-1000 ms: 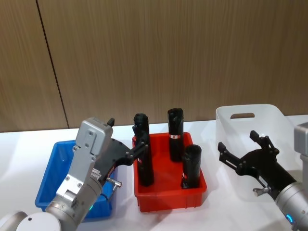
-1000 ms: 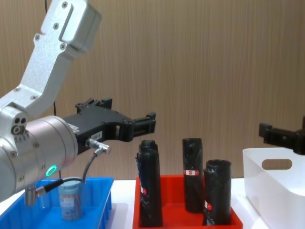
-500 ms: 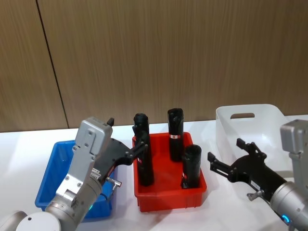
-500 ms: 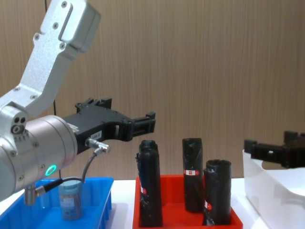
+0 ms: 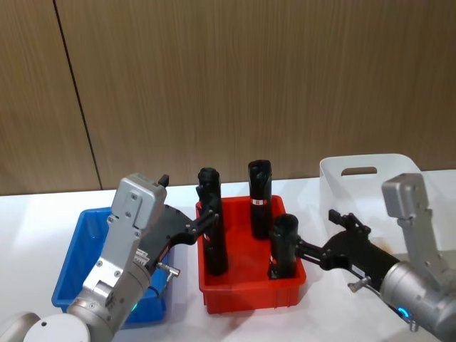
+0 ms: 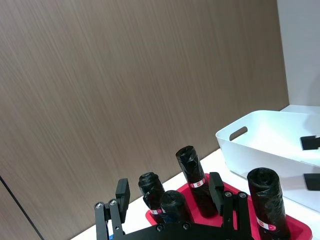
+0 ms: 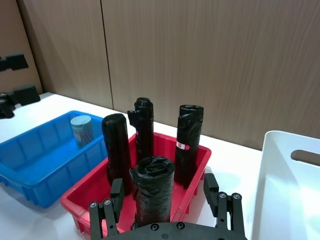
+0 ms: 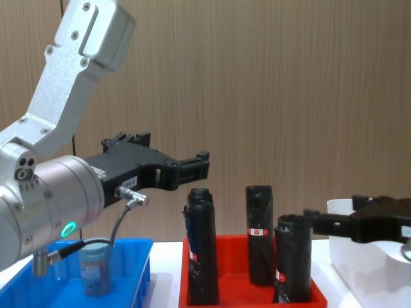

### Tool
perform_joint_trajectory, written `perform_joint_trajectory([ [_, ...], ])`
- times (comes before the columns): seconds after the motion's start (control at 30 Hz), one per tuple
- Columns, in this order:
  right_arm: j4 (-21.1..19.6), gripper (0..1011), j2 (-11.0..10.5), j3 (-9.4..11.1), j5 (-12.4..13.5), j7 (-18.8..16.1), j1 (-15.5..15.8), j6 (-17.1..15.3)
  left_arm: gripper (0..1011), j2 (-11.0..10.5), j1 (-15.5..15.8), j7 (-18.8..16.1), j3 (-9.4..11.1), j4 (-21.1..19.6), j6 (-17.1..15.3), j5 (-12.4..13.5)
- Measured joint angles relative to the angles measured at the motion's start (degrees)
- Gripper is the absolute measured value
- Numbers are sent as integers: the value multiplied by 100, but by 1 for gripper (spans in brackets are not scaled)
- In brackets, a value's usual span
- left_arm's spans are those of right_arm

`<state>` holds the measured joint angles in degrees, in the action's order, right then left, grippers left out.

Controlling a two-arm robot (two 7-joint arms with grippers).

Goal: Pick the cotton swabs from the blue box and place them into the white box.

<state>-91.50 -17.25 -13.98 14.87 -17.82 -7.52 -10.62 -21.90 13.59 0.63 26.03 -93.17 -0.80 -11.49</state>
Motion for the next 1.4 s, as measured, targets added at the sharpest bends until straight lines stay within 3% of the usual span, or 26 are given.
perform_joint_trajectory([
  [0.43,919,1002,312,-140,-299,-346,-617,-41,1004,0,0,0,0,0,1,1],
  [1.03,1685,1002,577,-242,-439,-564,-1138,-38,1004,0,0,0,0,0,1,1],
  [1.17,1809,946,614,-253,-442,-601,-1218,-36,1004,0,0,0,0,0,1,1],
  [1.4,1934,756,660,-263,-403,-651,-1313,-39,1004,0,0,0,0,0,1,1],
])
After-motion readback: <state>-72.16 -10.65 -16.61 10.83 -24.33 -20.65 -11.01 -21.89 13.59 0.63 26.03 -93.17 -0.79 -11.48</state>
